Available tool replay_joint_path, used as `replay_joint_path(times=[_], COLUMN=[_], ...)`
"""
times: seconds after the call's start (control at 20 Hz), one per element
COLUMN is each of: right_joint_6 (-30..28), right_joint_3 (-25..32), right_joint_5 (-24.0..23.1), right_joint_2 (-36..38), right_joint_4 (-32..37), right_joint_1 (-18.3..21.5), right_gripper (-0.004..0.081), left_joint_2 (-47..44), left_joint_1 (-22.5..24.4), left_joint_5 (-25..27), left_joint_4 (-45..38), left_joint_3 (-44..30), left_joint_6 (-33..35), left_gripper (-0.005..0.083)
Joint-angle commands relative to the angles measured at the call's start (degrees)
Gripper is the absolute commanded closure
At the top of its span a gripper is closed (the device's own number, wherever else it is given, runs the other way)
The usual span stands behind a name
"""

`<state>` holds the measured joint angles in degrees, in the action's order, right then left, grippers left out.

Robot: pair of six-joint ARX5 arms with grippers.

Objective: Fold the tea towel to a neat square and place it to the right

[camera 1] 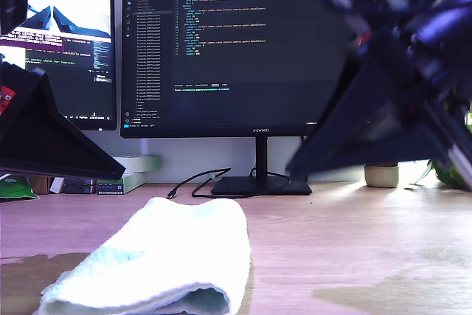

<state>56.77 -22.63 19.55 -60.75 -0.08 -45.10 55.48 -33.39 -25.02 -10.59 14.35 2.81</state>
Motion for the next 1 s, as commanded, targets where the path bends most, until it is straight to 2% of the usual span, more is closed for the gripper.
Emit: replay_joint_path(times=[0.0, 0.1, 0.3, 0.35, 0.4, 0.45, 0.55, 0.65, 0.7, 0.75, 0.85, 0.9, 0.95], right_joint_6=[2.1, 3.5, 2.7, -1.3, -11.5, -24.2, -49.7, -75.3, -84.9, -100.6, -122.9, -128.2, -131.0], right_joint_3=[0.7, -0.5, -3.5, -3.8, -3.8, -3.8, -3.8, -3.8, -3.8, -3.8, -3.8, -3.9, -3.9], right_joint_5=[0.9, 1.4, 1.4, 1.4, 1.6, 2.3, 2.7, 0.5, -3.4, -8.8, -17.1, -18.1, -18.1], right_joint_2=[-1.8, -4.1, -6.9, -7.0, -7.0, -6.9, -6.9, -6.9, -6.9, -6.9, -7.1, -7.3, -7.6], right_joint_4=[0.3, 0.5, 0.7, 1.6, 2.7, 2.7, 0.7, -2.9, -5.0, -7.1, -9.7, -10.2, -9.6], right_joint_1=[-0.3, -0.3, -0.3, -0.3, -0.3, -0.3, -0.6, -3.7, -6.0, -8.6, -13.0, -14.4, -15.0], right_gripper=[0.0746, 0.0746, 0.0733, 0.0729, 0.0737, 0.0782, 0.0783, 0.0783, 0.0782, 0.0782, 0.0763, 0.0739, 0.0669], left_joint_2=[-0.3, -0.3, -0.3, -0.3, -0.3, -0.3, -0.3, -0.3, -0.3, -0.3, -0.3, -0.3, -0.3], left_joint_1=[-0.2, -0.2, -0.2, -0.2, -0.2, -0.2, -0.2, -0.2, -0.2, -0.2, -0.2, -0.2, -0.2], left_joint_5=[-0.1, -0.1, -0.1, -0.1, -0.1, -0.1, -0.1, -0.1, -0.1, -0.1, -0.1, -0.1, -0.1], left_joint_4=[0.3, 1.1, 1.6, 1.6, 1.6, 1.6, 1.6, 1.6, 1.6, 1.6, 1.6, 1.7, 1.8], left_joint_3=[-0.1, -0.1, -0.1, -0.1, -0.1, -0.1, -0.1, -0.1, -0.1, -0.1, -0.1, -0.1, -0.1], left_joint_6=[0.3, 0.5, 1.8, 1.8, 1.8, 1.8, 1.8, 1.8, 1.8, 1.8, 1.7, 1.7, 1.7], left_gripper=[0.0793, 0.0793, 0.0793, 0.0793, 0.0793, 0.0793, 0.0793, 0.0793, 0.0793, 0.0793, 0.0793, 0.0793, 0.0793])
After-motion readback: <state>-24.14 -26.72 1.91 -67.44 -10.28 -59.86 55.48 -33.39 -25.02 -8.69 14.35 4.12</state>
